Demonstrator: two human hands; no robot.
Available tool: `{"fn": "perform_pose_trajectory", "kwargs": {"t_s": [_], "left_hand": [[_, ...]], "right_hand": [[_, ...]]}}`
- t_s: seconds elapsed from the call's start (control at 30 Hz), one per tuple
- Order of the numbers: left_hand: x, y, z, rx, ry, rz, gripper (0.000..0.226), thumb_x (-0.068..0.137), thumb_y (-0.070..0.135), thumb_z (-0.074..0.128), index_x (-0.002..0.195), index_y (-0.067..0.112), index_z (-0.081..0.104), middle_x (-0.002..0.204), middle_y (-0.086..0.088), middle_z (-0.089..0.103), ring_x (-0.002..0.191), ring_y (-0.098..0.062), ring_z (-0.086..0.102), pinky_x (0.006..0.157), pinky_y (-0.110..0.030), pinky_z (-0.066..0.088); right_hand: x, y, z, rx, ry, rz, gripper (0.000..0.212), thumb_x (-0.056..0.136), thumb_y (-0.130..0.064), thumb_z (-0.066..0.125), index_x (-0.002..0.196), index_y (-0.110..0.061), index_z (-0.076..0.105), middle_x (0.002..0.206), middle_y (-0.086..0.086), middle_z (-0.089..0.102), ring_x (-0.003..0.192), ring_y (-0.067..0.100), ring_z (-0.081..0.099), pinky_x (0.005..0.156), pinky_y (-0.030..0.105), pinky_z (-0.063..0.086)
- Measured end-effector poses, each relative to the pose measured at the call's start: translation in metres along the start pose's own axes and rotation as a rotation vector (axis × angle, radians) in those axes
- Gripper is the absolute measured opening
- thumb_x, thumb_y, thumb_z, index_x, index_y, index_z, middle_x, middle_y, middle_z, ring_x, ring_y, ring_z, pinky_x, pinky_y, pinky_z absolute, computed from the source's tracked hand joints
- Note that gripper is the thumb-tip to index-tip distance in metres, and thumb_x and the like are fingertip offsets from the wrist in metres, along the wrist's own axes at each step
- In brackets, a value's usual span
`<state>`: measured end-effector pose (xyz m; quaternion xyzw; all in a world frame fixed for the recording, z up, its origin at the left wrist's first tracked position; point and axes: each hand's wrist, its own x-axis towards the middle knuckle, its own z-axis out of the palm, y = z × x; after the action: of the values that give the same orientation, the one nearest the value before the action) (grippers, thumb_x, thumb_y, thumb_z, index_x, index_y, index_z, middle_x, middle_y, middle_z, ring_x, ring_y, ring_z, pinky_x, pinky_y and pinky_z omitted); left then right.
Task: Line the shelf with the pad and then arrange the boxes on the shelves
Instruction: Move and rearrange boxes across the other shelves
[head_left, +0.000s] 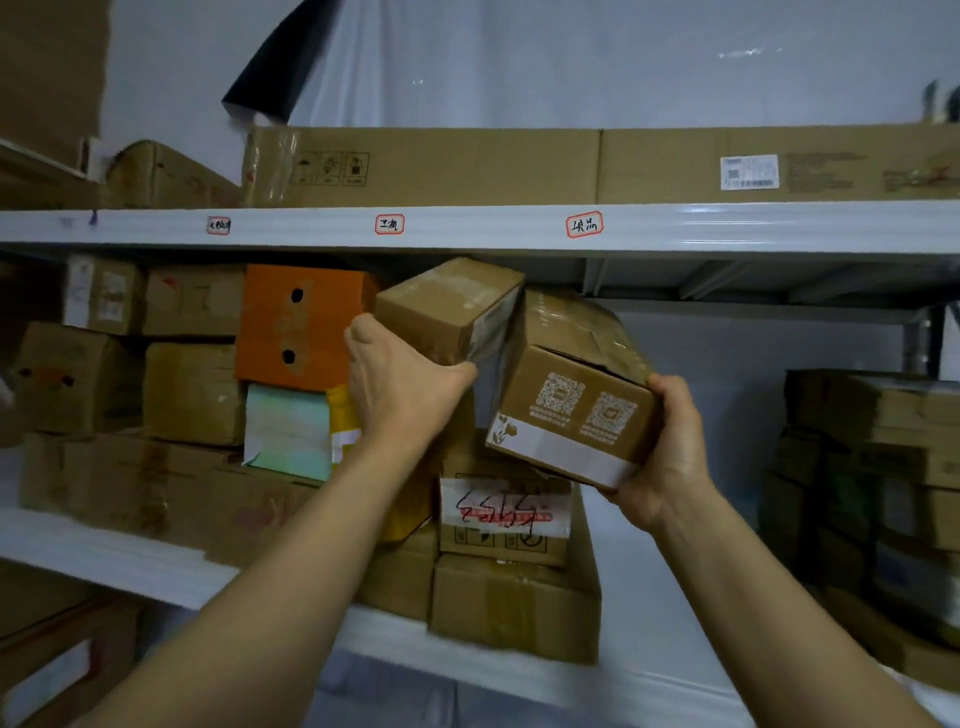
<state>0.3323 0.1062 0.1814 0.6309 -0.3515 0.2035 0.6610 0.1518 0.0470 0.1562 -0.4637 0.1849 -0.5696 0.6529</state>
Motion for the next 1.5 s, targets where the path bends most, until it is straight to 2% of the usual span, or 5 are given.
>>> {"fn": "perform_pose_trajectory", "kwargs": {"t_s": [0.4,0.67,0.97,1.17,1.5], "left_hand": [[-0.071,-0.071,-0.114,-0.682,-0.612,-0.173,0.063,0.064,0.053,0.074,0.108,0.027,0.038,0.106,0.004,0.052,0.101,-0.016,0.053,0.084,-0.028,0.047],[-0.133,-0.175,-0.166,-0.711,-0.845,-0.617,0.040,0.065,0.028,0.070,0.101,0.026,0.054,0.100,0.001,0.063,0.087,-0.019,0.060,0.074,-0.034,0.041],[-0.222,-0.284,-0.211,-0.433,-1.170,-0.936,0.043,0.078,0.006,0.070,0.115,0.011,0.049,0.119,-0.011,0.059,0.105,-0.031,0.060,0.086,-0.051,0.051],[-0.264,-0.322,-0.192,-0.362,-1.190,-1.099,0.075,0.066,0.036,0.082,0.127,0.013,0.045,0.127,-0.008,0.057,0.110,-0.030,0.060,0.083,-0.056,0.053],[-0.296,-0.344,-0.085,-0.282,-0.924,-1.220,0.032,0.092,0.022,0.058,0.121,0.013,0.045,0.117,-0.013,0.054,0.092,-0.029,0.057,0.079,-0.041,0.051]], "right_hand": [[-0.127,0.064,0.002,-0.142,0.169,-0.011,0.008,0.061,-0.026,0.053,0.065,-0.025,0.046,0.079,0.003,0.051,0.091,0.024,0.047,0.072,0.035,0.035],[-0.207,0.126,-0.042,-0.460,-0.190,0.310,0.098,0.040,-0.015,0.069,0.131,-0.036,0.039,0.115,0.002,0.058,0.102,0.026,0.055,0.083,0.049,0.050],[-0.275,0.222,-0.103,-0.417,-0.288,0.701,0.098,0.051,-0.008,0.075,0.135,-0.038,0.034,0.126,0.014,0.053,0.106,0.033,0.058,0.086,0.048,0.053],[-0.274,0.276,-0.134,-0.395,-0.078,0.817,0.096,0.056,-0.013,0.075,0.140,-0.034,0.033,0.125,0.016,0.057,0.102,0.037,0.060,0.078,0.046,0.053],[-0.199,0.337,-0.175,-0.410,0.242,0.896,0.044,0.078,-0.030,0.060,0.120,-0.025,0.051,0.113,0.016,0.058,0.102,0.032,0.056,0.083,0.047,0.055]]}}
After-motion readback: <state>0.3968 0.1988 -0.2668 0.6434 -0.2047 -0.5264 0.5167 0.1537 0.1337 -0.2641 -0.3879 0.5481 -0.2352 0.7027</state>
